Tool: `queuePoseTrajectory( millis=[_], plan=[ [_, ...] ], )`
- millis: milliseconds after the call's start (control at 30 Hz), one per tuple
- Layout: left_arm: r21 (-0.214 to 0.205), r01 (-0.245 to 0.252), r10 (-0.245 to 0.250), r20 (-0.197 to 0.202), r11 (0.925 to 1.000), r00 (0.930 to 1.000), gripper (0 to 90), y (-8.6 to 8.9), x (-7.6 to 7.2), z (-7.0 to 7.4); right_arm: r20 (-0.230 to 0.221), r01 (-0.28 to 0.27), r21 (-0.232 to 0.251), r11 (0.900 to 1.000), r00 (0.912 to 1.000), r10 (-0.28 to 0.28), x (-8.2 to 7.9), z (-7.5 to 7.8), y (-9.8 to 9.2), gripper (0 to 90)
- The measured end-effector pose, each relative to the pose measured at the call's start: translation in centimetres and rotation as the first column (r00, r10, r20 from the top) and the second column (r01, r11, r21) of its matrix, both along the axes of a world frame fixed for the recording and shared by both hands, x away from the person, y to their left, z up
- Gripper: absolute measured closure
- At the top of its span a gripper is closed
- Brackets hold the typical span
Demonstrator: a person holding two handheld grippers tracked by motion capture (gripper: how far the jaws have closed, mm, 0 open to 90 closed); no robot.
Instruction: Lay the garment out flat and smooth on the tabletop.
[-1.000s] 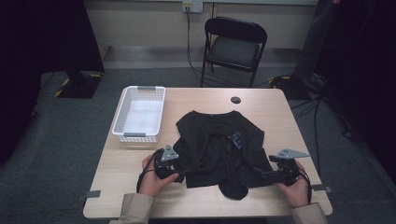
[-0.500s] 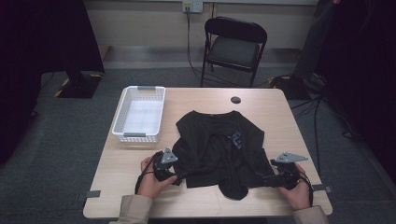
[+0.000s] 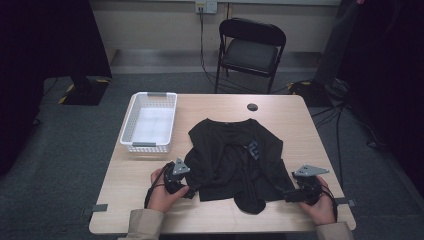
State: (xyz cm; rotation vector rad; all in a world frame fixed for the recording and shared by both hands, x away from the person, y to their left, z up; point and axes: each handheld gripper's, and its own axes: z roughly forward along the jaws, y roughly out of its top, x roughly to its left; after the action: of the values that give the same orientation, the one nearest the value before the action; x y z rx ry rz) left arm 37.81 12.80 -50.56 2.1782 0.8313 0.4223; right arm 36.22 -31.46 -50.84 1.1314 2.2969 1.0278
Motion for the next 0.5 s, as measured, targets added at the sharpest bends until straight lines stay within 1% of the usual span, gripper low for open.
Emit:
queuePoseTrajectory(
  millis=[233,500],
  plan=[
    [0.0,0.0,0.0,0.0,1.0,1.0,11.0,0.0,0.0,0.0,-0.002,0.008,0.004,1.0,1.0,-0.008,0.0,0.0,0.02,7.3],
    [0.0,0.0,0.0,-0.001,1.0,1.0,10.9,0.0,0.01,0.0,-0.003,-0.003,0.003,1.0,1.0,0.003,-0.05,0.0,-0.15,7.4]
  ],
)
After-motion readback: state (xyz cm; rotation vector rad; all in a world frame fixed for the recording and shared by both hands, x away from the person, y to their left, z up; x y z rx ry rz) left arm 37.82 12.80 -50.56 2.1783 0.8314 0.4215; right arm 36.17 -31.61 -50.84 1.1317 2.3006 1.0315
